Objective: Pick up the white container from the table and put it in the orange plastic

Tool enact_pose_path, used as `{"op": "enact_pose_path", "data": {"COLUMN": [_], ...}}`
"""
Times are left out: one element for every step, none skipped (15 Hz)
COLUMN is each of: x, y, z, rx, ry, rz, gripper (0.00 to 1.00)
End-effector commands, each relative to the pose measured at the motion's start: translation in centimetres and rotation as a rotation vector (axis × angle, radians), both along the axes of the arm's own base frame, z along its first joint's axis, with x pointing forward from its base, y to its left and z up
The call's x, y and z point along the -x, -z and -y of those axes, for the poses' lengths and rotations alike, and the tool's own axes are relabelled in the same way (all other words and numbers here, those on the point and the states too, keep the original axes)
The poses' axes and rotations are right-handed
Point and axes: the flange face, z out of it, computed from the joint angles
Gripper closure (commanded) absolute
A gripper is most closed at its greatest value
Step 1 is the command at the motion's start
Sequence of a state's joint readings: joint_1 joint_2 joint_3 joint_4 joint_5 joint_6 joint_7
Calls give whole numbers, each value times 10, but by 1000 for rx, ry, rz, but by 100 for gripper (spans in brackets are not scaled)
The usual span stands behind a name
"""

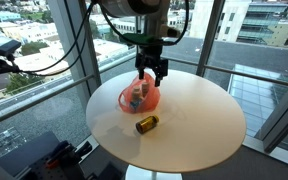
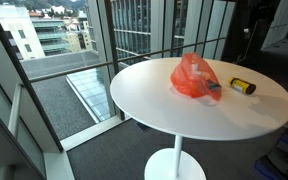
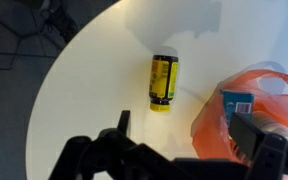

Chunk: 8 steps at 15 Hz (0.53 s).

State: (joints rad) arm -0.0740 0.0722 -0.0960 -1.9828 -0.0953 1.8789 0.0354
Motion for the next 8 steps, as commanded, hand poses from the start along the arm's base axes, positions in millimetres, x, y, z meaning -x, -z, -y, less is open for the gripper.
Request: {"op": "enact_pose_path", "data": {"x": [29, 33, 35, 36, 25, 27, 27, 27], "y": [-20, -23, -22, -20, -18, -19, -18, -17], "z": [6, 6, 7, 7, 4, 3, 3, 3], "rx": [14, 14, 17, 14, 6, 5, 5, 5], "ry": [-14, -12, -9, -7, 6, 6, 6, 5], "rz": [17, 20, 21, 20, 20, 19, 18, 16], "gripper": [0, 0, 0, 0, 0, 0, 0, 0]}}
